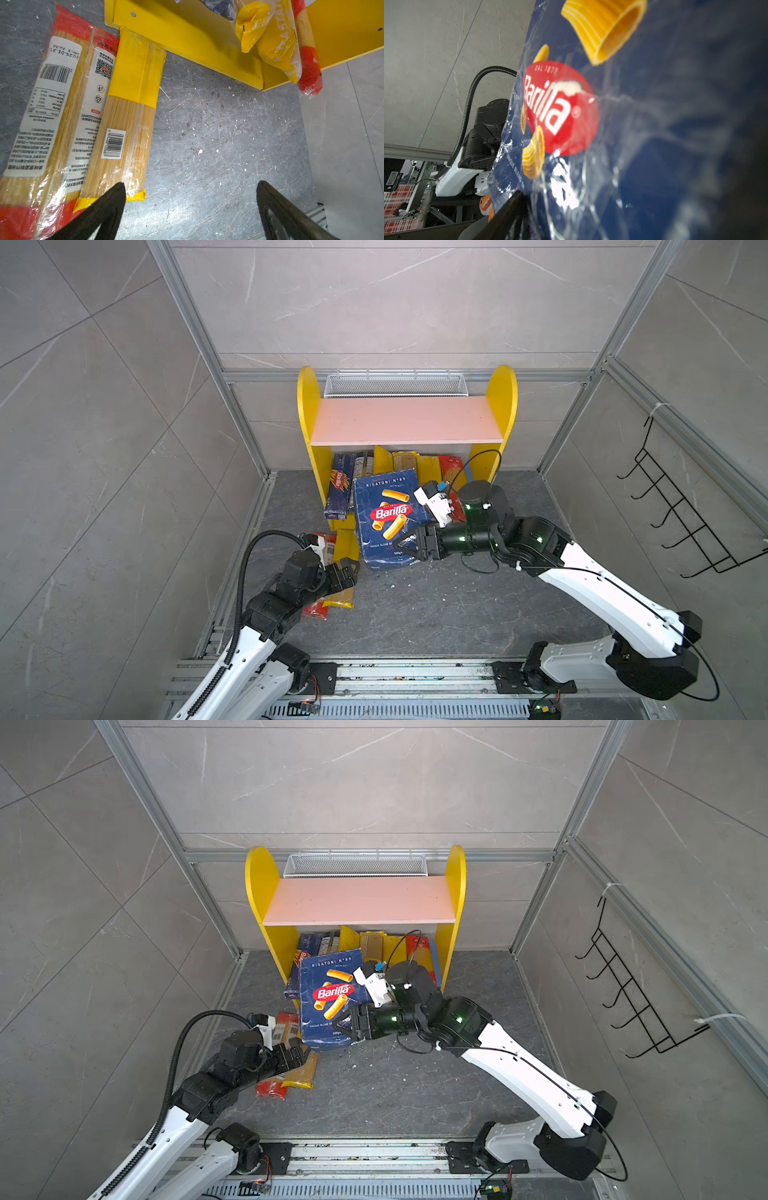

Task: Place and organize the pasta boxes and bags onto the shelf
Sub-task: 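Lift the Rigatoni box with the right gripper up toward the pink top shelf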

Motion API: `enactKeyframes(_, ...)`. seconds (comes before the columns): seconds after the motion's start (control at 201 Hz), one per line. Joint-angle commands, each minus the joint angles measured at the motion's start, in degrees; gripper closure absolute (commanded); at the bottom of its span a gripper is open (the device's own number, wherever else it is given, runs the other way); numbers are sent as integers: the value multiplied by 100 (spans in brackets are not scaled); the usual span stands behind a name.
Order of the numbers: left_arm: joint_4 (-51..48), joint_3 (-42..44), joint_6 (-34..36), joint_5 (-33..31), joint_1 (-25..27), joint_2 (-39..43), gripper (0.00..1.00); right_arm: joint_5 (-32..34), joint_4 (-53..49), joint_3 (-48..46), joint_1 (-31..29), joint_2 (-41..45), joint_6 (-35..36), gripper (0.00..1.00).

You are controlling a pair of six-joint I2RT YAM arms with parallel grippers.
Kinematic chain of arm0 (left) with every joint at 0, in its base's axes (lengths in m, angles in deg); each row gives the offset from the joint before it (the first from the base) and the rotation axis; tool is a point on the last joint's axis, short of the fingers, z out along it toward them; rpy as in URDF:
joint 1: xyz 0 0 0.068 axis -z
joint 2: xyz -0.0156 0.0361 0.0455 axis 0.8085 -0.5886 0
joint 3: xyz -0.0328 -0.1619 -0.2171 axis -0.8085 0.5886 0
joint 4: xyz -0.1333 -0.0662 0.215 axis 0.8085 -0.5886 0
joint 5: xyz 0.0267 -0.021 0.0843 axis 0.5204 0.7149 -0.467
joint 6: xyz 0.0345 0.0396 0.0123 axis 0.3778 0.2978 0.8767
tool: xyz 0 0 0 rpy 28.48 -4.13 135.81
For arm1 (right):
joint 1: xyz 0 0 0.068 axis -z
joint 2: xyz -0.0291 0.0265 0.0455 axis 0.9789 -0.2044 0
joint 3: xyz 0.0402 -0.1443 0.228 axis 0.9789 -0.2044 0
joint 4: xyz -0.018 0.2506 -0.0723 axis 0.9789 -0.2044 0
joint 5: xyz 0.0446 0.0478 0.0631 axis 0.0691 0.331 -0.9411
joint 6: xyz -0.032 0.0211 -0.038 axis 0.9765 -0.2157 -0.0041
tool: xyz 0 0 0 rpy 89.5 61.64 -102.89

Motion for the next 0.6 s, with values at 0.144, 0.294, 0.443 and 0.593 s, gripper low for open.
enactKeyframes(0.144,327,-492,458,666,-264,-370,0,-315,174,2107,399,-796,519,70)
enactKeyframes(0.294,477,-573,488,779,-318,-470,0,-546,-234,3587,723,-1674,619,70)
enactKeyframes(0.443,607,-560,481,786,-369,-508,0,-957,-978,6162,1233,-3302,493,70)
enactKeyframes(0.593,647,-578,512,781,-440,-569,0,-1609,-617,7865,1827,-4600,-328,68)
